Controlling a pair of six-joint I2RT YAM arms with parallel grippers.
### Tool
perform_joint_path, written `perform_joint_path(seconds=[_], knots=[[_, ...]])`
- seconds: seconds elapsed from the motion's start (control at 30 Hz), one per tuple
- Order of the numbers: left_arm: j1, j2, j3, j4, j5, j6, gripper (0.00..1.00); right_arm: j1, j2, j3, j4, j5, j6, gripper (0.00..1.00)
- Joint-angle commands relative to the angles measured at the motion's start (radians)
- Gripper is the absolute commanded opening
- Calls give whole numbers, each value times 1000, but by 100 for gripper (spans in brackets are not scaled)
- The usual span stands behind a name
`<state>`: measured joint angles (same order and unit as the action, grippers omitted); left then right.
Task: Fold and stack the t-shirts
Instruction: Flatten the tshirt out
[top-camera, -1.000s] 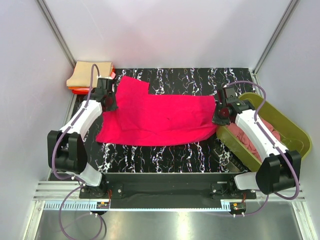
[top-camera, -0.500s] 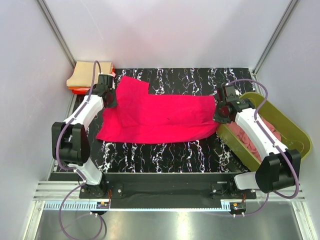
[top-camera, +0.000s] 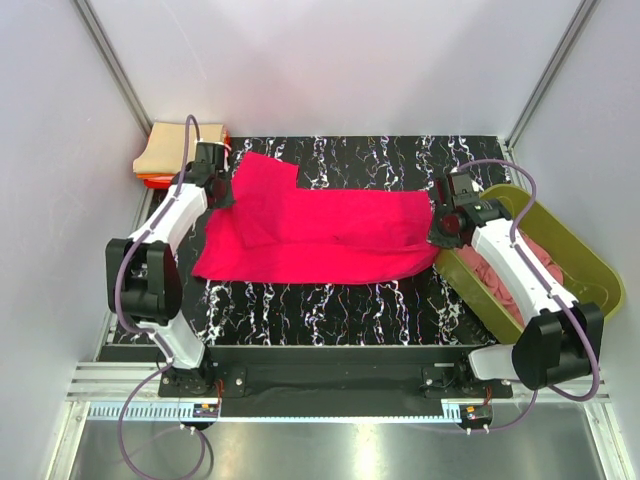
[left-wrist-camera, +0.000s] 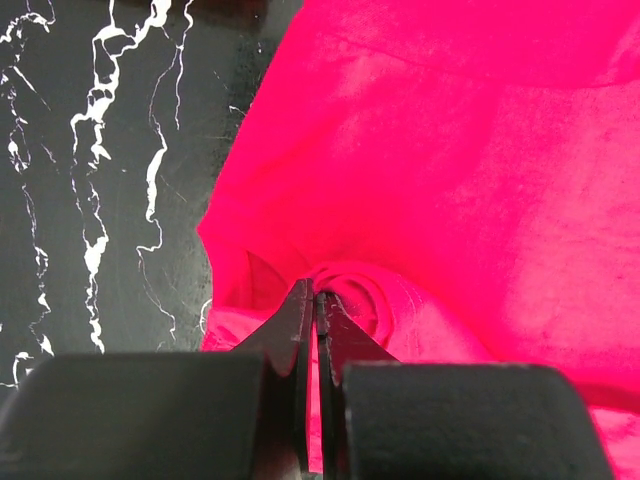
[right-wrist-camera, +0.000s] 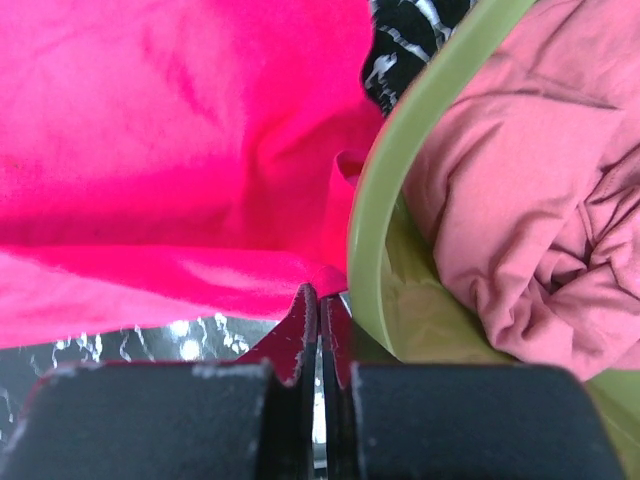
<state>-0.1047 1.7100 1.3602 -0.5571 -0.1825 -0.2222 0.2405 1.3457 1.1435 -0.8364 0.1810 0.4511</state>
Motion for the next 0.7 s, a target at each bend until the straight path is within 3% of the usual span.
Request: perform_joint_path(seconds=[0.0, 0.13, 0.3, 0.5, 0.67], knots=[[5, -90, 24, 11, -20, -20, 0, -21, -42, -1, -75, -29, -60, 0], [7, -209, 43, -20, -52, -9, 0, -20, -54, 50, -59, -95, -38, 0], [7, -361, 238, -78, -41, -5, 0, -21, -10, 245, -72, -202, 9, 0], [5, -530, 349, -95, -9, -20, 0, -21, -62, 328, -87, -179, 66, 0], [5, -689, 422, -145, -17, -45, 0, -21, -123, 436, -79, -436, 9, 0]])
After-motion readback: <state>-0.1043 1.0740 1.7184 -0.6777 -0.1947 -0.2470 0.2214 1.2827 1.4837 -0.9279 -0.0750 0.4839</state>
